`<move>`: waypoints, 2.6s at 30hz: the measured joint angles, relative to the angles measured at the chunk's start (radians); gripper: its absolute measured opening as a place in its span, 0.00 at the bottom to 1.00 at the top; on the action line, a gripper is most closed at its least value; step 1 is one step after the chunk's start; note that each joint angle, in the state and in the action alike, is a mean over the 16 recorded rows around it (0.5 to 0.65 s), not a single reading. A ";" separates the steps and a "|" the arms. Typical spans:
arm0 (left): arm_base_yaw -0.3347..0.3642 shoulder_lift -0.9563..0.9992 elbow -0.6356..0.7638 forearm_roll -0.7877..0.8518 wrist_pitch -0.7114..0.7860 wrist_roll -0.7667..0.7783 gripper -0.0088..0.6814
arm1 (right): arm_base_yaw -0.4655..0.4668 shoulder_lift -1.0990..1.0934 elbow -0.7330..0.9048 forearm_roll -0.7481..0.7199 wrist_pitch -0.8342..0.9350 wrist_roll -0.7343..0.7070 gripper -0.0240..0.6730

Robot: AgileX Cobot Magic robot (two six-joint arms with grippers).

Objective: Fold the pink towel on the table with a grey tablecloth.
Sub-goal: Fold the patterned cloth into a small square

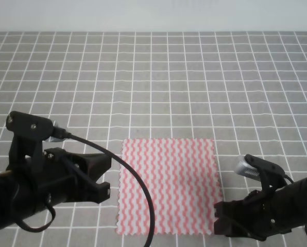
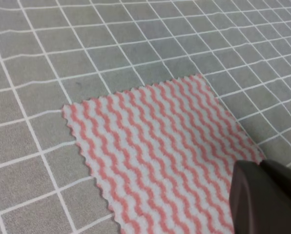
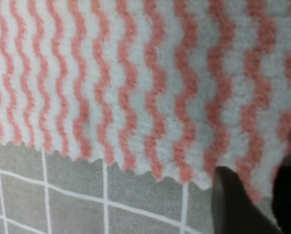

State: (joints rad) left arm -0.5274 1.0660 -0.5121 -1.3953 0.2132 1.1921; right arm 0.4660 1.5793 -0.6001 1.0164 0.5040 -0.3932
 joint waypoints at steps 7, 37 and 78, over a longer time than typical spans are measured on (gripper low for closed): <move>0.000 -0.001 0.000 0.001 0.007 0.001 0.01 | 0.000 0.000 0.001 -0.003 -0.007 0.013 0.13; 0.000 0.020 0.000 0.075 0.145 0.302 0.11 | 0.000 -0.028 -0.132 -0.010 -0.033 0.025 0.01; 0.000 0.339 0.000 0.139 0.183 0.672 0.63 | 0.000 0.045 -0.269 -0.014 -0.086 0.016 0.01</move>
State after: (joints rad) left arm -0.5273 1.4051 -0.5117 -1.2564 0.3958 1.8644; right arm 0.4661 1.6241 -0.8687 1.0028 0.4177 -0.3768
